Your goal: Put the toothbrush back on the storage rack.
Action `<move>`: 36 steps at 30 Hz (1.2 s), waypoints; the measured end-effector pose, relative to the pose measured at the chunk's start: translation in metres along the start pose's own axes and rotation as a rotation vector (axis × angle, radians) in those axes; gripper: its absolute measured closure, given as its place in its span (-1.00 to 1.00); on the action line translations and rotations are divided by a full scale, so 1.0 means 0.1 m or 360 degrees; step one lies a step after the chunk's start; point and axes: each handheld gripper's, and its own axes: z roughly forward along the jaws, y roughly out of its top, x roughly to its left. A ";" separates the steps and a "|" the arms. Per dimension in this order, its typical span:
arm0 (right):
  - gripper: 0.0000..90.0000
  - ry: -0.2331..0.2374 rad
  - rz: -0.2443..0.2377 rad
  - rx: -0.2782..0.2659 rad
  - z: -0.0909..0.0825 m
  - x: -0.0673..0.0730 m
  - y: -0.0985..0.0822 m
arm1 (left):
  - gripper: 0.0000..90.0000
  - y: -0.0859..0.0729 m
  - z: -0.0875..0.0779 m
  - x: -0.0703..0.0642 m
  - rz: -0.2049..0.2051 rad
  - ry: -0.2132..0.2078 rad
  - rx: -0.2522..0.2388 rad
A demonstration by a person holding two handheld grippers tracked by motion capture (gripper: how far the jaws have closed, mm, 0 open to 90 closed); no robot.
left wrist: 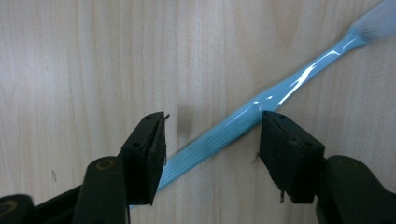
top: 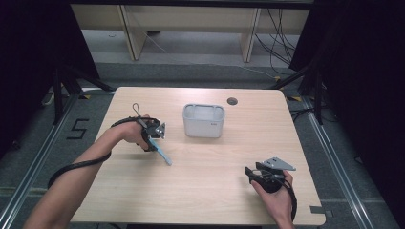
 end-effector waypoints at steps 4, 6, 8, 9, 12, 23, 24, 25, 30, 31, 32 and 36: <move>0.11 -0.0001 0.0015 0.0005 0.00 0.00 0.00 | -0.06 0.00 0.00 0.01 -0.0001 -0.0028 0.0012; 0.11 0.0007 0.0017 -0.0005 0.00 0.00 0.00 | -0.04 0.00 0.01 0.01 -0.0007 -0.0030 0.0013; 0.11 0.0011 -0.0033 0.0004 0.00 -0.01 0.00 | -0.02 0.01 0.01 0.01 -0.0001 -0.0037 0.0023; 0.11 -0.0017 -0.0041 0.0002 0.01 -0.01 0.00 | -0.02 0.02 0.01 0.01 -0.0003 -0.0047 0.0031; 0.11 0.0003 0.0013 0.0002 0.02 0.01 0.00 | 0.00 0.03 0.01 0.01 0.0009 -0.0055 0.0029; 0.11 0.0013 -0.0004 0.0032 0.00 -0.02 0.00 | 0.00 0.08 0.04 0.01 0.0042 -0.0075 0.0032; 0.11 0.0000 -0.0005 0.0033 0.01 -0.02 0.00 | 0.01 0.09 0.05 0.00 0.0046 -0.0087 0.0040; 0.11 0.0000 -0.0005 0.0033 0.01 -0.02 0.00 | 0.01 0.09 0.05 0.00 0.0046 -0.0087 0.0040; 0.11 -0.0006 -0.0005 0.0010 0.02 -0.02 -0.01 | 0.05 0.09 0.05 0.01 0.0039 -0.0105 0.0038; 0.11 0.0000 0.0003 0.0045 0.02 -0.01 -0.01 | 0.09 0.09 0.05 0.01 0.0034 -0.0126 0.0047; 0.11 0.0000 0.0005 0.0043 0.02 -0.01 -0.01 | 0.12 0.09 0.05 0.01 0.0025 -0.0141 0.0055; 0.11 -0.0007 -0.0014 0.0028 0.02 -0.02 0.00 | 0.19 0.10 0.05 0.02 0.0000 -0.0158 0.0058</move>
